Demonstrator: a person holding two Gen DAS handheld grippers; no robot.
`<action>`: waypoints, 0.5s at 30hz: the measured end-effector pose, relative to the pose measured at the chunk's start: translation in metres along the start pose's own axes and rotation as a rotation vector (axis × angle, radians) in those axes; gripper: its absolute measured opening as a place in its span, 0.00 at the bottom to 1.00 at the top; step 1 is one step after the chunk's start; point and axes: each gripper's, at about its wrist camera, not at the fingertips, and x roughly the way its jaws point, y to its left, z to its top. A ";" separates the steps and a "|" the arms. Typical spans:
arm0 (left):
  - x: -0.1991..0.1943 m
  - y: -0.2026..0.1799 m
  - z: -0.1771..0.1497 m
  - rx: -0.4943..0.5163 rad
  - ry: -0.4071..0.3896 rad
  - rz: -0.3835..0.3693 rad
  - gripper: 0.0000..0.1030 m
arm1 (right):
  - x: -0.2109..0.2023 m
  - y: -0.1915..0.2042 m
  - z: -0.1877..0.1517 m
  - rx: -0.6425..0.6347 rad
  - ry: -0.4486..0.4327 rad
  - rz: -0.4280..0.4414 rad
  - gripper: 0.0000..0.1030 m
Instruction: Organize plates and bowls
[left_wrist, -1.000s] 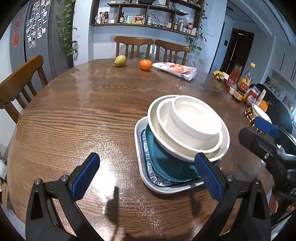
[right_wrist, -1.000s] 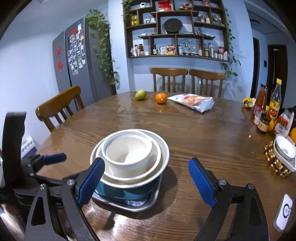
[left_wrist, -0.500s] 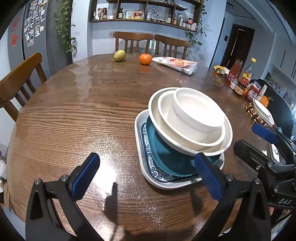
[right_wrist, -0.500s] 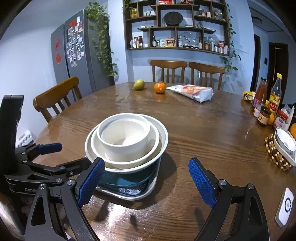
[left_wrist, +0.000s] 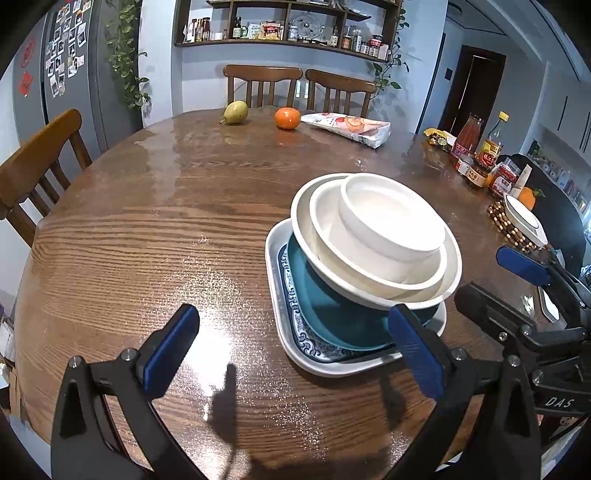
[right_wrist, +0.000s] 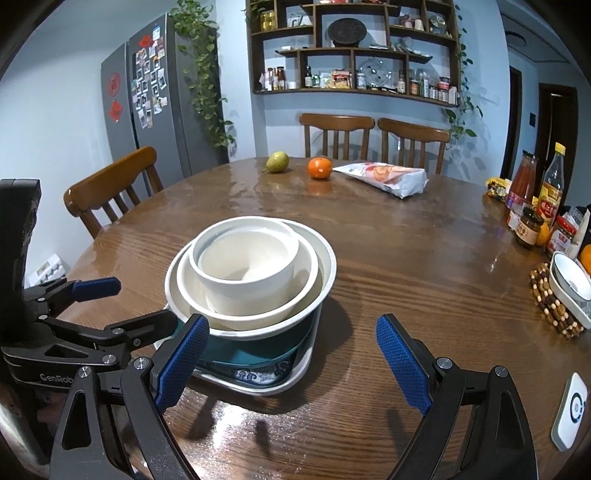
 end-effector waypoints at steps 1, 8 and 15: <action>0.000 0.000 0.000 0.001 0.000 -0.001 0.99 | 0.000 0.000 0.000 0.000 -0.001 0.001 0.90; 0.001 0.000 0.000 0.002 0.005 -0.002 0.99 | 0.000 0.000 0.000 0.001 0.000 0.001 0.90; 0.003 0.000 0.000 0.004 0.008 0.000 0.99 | 0.001 0.000 -0.001 0.003 0.006 0.002 0.90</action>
